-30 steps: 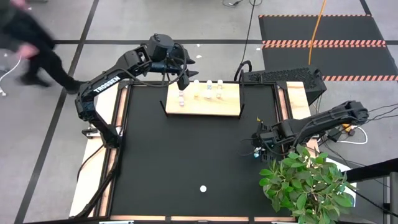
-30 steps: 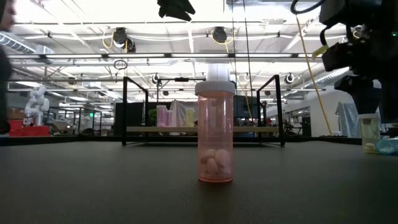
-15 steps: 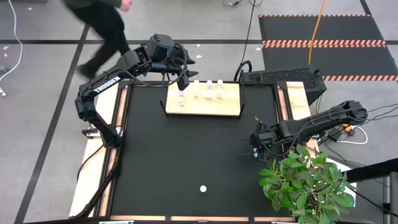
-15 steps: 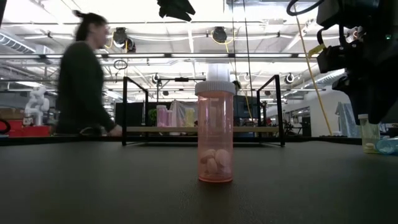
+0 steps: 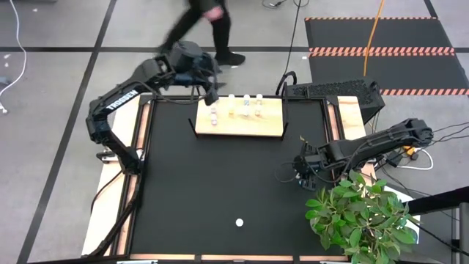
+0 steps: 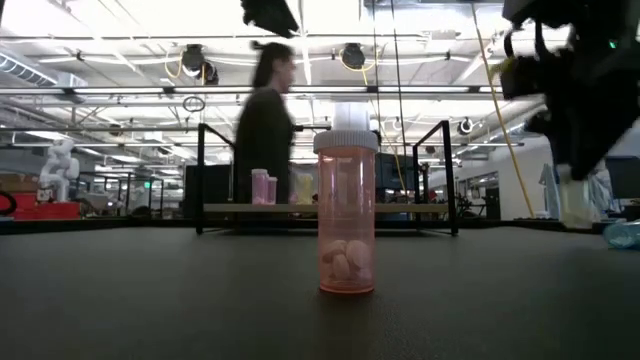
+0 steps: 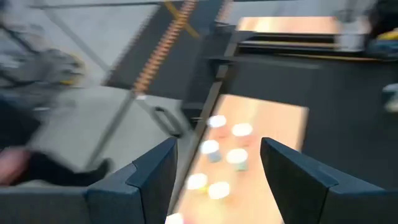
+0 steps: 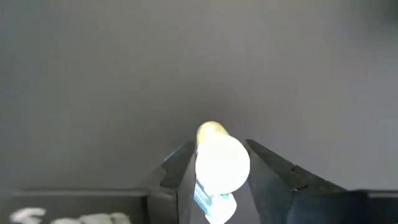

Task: Pick and place medicine bottles onto shelf by color
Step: Put the yellow pill bottle on the shelf aligned with the other yellow pill bottles

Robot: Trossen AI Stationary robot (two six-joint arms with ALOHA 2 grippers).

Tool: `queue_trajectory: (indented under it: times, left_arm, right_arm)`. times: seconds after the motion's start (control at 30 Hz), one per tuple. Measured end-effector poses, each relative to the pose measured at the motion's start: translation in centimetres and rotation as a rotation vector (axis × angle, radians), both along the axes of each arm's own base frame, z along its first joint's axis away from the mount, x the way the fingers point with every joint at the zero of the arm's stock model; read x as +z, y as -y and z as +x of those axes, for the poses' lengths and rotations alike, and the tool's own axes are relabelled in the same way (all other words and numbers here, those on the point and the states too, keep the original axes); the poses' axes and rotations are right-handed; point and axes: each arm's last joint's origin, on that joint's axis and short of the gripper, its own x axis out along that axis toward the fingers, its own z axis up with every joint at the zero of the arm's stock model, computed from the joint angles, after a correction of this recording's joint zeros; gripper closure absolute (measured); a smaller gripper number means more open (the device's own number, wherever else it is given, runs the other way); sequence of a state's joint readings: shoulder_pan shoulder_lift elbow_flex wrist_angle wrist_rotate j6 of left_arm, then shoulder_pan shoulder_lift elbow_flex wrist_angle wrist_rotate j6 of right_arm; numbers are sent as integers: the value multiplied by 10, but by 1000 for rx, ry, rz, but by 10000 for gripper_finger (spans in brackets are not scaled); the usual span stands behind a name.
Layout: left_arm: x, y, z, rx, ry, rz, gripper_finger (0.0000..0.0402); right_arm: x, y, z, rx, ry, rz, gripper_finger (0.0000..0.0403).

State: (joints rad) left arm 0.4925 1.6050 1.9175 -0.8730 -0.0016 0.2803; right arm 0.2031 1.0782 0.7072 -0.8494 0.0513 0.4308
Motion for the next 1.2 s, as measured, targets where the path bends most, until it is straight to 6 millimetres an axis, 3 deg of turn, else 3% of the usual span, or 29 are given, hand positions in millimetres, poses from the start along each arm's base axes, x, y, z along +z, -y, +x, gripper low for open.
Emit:
queue_trajectory:
  times: [0.2, 0.4, 0.57, 0.67, 0.83, 0.97, 1.07, 1.2]
  left_arm:
    - [21, 7, -31, 66, -7, 100, 169]
    - [40, 9, -61, 133, 59, 135, 169]
    - [45, 7, -74, 188, 89, 114, 169]
    - [43, 3, -78, 210, 70, 99, 169]
    - [38, -2, -78, 234, 39, 67, 169]
    - [36, -2, -80, 233, 16, 63, 169]
    - [35, -3, -82, 233, -2, 67, 169]
    - [33, -7, -86, 247, -27, 63, 169]
  right_arm:
    - [34, 8, 24, 28, 94, -14, 290]
    - [69, 31, 77, 104, 148, -90, 287]
    - [95, 67, 133, 191, 203, -196, 289]
    - [104, 104, 168, 166, 263, -310, 287]
    - [104, 169, 212, 98, 300, -393, 286]
    - [93, 204, 235, 77, 283, -393, 285]
    - [81, 216, 245, 86, 262, -334, 285]
    - [64, 216, 254, 125, 242, -283, 285]
